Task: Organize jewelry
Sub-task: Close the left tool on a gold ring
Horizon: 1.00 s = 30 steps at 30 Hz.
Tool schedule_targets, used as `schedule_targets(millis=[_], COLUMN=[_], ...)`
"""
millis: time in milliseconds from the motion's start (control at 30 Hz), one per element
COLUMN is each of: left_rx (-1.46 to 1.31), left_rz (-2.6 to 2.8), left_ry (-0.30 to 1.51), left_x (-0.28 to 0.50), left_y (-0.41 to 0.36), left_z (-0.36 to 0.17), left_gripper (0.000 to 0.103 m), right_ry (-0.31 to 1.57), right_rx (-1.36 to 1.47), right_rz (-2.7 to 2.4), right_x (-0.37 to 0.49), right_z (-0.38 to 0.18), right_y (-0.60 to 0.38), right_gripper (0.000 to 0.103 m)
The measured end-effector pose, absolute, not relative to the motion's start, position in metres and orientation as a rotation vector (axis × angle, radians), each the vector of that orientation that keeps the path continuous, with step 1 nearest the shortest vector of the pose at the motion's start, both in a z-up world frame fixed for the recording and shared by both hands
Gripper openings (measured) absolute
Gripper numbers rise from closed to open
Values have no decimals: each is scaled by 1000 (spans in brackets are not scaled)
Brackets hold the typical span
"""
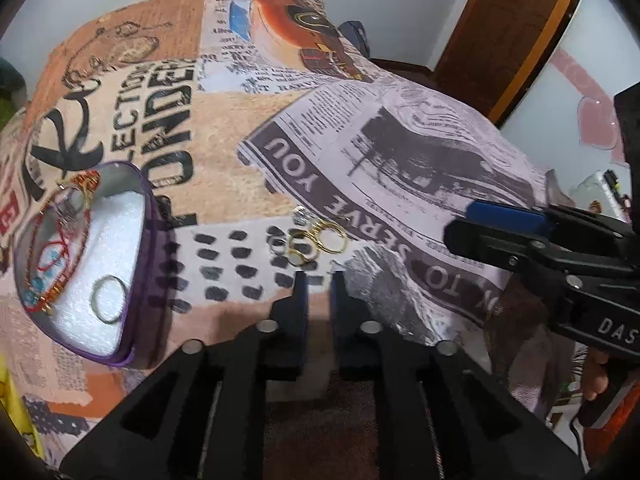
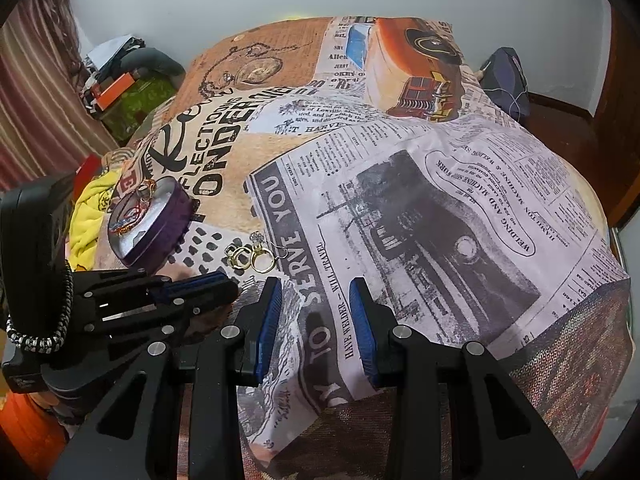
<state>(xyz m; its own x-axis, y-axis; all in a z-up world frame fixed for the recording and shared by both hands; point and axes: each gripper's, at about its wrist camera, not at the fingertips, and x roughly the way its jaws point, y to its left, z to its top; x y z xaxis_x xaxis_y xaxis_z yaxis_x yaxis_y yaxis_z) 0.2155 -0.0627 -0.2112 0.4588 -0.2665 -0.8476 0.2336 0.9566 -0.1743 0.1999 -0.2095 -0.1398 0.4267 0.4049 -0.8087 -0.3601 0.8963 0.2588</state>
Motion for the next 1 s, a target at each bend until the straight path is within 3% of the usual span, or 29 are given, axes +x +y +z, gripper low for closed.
schedule_targets(millis=[67, 333, 433, 567, 600, 1000], left_rx=[-21, -65, -42, -16, -11, -28], left_rz=[-287, -291, -280, -286, -287, -240], left_ry=[1040, 1047, 1038, 1028, 1024, 950], left_x=[218, 234, 237, 235, 233, 204], left_y=[-62, -57, -60, -61, -61, -26], left_z=[-211, -215, -216, -215, -215, -193], left_gripper=[25, 25, 16, 15, 6, 7], right_ry=[1029, 1048, 1053, 1057, 1059, 1105], right_rx=[53, 45, 43, 39, 38, 48], right_rz=[476, 477, 481, 487, 491, 616], right_x=[200, 199, 199, 199, 200, 207], right_z=[-141, -146, -147, -149, -149, -163], right_y=[-210, -211, -211, -209, -207, -169], right_gripper=[32, 32, 32, 32, 32, 32])
